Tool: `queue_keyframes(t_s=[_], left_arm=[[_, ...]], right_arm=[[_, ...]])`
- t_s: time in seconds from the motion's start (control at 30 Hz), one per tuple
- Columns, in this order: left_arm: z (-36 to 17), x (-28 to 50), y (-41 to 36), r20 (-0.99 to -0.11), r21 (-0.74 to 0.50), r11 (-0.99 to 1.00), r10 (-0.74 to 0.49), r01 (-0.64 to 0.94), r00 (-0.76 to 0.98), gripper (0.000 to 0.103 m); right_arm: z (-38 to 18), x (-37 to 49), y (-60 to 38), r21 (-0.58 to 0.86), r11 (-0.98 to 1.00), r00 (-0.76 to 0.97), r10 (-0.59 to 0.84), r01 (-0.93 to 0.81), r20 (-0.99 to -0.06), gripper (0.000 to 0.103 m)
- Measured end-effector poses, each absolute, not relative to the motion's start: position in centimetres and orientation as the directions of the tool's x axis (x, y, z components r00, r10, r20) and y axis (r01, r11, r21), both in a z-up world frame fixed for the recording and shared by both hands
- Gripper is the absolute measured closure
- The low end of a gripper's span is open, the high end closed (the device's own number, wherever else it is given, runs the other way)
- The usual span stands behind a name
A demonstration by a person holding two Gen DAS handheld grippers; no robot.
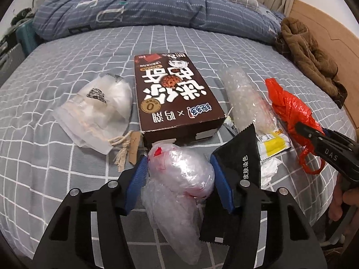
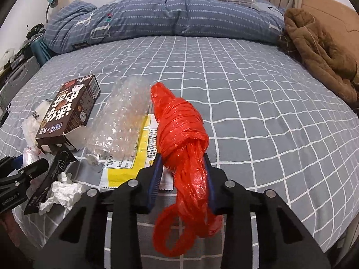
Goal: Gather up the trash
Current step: 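Lift the bubble wrap and red bag and carry them toward the bin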
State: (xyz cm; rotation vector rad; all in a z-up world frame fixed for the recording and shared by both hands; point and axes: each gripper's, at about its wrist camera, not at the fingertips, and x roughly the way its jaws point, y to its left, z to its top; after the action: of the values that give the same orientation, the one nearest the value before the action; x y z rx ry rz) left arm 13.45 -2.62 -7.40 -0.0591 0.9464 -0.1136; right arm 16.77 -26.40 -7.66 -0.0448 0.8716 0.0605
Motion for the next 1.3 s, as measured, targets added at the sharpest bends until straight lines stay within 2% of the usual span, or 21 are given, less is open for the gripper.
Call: queue_keyframes(t_s=[0.77, 1.3], left_arm=[[-4.0, 11.7, -2.3, -0.789, -0.106, 0.993, -0.114, 0.049, 0.604, 0.046], [-1.9, 6.9, -2.9, -0.758, -0.08, 0.996, -0.086, 0.04, 0.647, 0.046]], right_arm=[[-3.2, 13.5, -25.7, -0.037, 0.996, 0.693, 0.032, -0.085, -0.72, 0.07], [-2.1, 9.3, -24.7, -0.027, 0.994, 0.713, 0.054, -0.102, -0.699, 0.07]])
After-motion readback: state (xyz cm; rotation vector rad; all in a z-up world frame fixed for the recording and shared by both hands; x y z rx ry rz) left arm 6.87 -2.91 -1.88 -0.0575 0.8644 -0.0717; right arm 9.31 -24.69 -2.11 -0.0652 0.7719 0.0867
